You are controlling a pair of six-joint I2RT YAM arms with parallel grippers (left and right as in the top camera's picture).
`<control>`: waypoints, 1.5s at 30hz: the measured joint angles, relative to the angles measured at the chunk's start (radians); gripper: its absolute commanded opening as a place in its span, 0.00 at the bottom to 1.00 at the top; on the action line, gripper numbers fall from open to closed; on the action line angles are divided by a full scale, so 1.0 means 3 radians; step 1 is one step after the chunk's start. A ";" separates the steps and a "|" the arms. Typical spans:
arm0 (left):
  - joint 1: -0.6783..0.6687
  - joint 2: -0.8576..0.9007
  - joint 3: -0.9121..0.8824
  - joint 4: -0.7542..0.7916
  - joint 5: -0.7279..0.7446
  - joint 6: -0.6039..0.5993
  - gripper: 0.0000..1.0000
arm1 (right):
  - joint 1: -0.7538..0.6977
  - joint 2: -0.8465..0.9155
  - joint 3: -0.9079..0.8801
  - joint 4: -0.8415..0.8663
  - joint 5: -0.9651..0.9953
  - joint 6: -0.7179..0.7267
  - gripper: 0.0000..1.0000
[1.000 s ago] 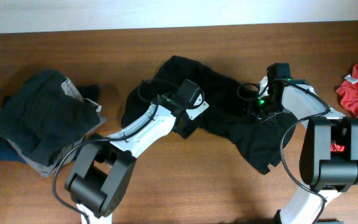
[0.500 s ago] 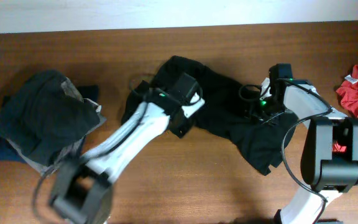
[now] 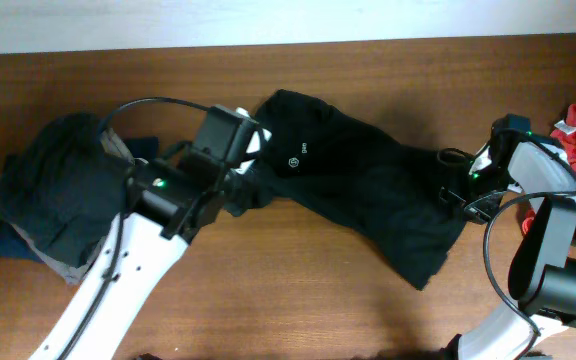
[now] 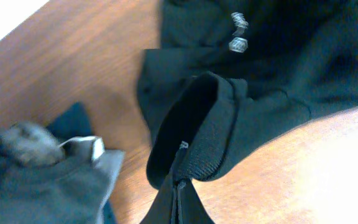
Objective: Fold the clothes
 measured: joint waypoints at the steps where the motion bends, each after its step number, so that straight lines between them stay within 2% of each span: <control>1: 0.0023 -0.0041 0.0000 0.0001 -0.0037 -0.0027 0.00 | 0.0000 0.0000 -0.0004 0.0039 0.0008 -0.0004 0.34; 4: 0.0070 -0.0197 0.0000 0.0027 -0.0116 -0.0086 0.00 | 0.0009 0.0000 -0.0019 0.0256 0.0011 -0.0004 0.24; 8: 0.0074 -0.0378 0.0000 0.0038 -0.0197 -0.0128 0.00 | 0.0019 0.0000 -0.0067 0.0856 0.0008 -0.0009 0.07; 11: 0.0075 -0.0432 0.0000 0.0047 -0.0270 -0.0140 0.00 | 0.0019 0.0000 -0.0075 0.1081 -0.0003 0.0058 0.04; 12: 0.0075 -0.0435 -0.0001 0.0047 -0.0285 -0.0142 0.00 | 0.0019 0.0000 -0.0075 0.1086 -0.0022 0.0070 0.08; 14: 0.0074 -0.0435 0.0000 0.0043 -0.0305 -0.0149 0.00 | 0.0020 0.0000 -0.0075 0.1025 -0.0079 0.0121 0.43; 15: 0.0075 -0.0434 -0.0001 0.0037 -0.0310 -0.0149 0.00 | 0.0023 0.0000 -0.0075 0.0947 -0.0107 0.0122 0.57; 18: 0.0074 -0.0435 -0.0001 0.0036 -0.0334 -0.0150 0.00 | 0.0050 0.0000 -0.0088 0.0689 -0.0153 0.0118 0.69; 21: 0.0074 -0.0435 -0.0001 0.0041 -0.0376 -0.0151 0.00 | 0.0125 0.0000 -0.0182 0.0596 -0.0121 0.0102 0.72; 23: 0.0075 -0.0435 -0.0001 0.0048 -0.0417 -0.0153 0.00 | 0.0167 -0.0032 -0.0242 0.0659 -0.0061 0.0093 0.67; 24: 0.0075 -0.0435 -0.0001 0.0050 -0.0429 -0.0153 0.00 | 0.0182 -0.0058 -0.0289 0.0717 -0.0024 0.0085 0.55; 26: 0.0074 -0.0435 -0.0001 0.0051 -0.0446 -0.0160 0.00 | 0.0192 -0.0108 -0.0394 0.0858 0.0023 0.0093 0.21; 27: 0.0075 -0.0435 -0.0001 0.0052 -0.0450 -0.0161 0.00 | 0.0192 -0.0128 -0.0443 0.0928 0.0055 0.0136 0.07; 28: 0.0075 -0.0435 -0.0001 0.0052 -0.0459 -0.0163 0.00 | 0.0188 -0.0137 -0.0483 0.0982 0.0084 0.0165 0.04; 35: 0.0074 -0.0435 -0.0001 0.0055 -0.0629 -0.0270 0.00 | 0.0034 -0.0100 -0.0425 0.1043 -0.0041 0.0298 0.04; 41: 0.0074 -0.0435 -0.0001 0.0058 -0.0738 -0.0300 0.00 | -0.0389 -0.0018 0.0322 0.1045 -0.0523 0.0198 0.04; 45: 0.0074 -0.0435 -0.0001 0.0061 -0.0762 -0.0305 0.00 | -0.0506 -0.0019 0.0643 0.1217 -0.0604 0.0167 0.05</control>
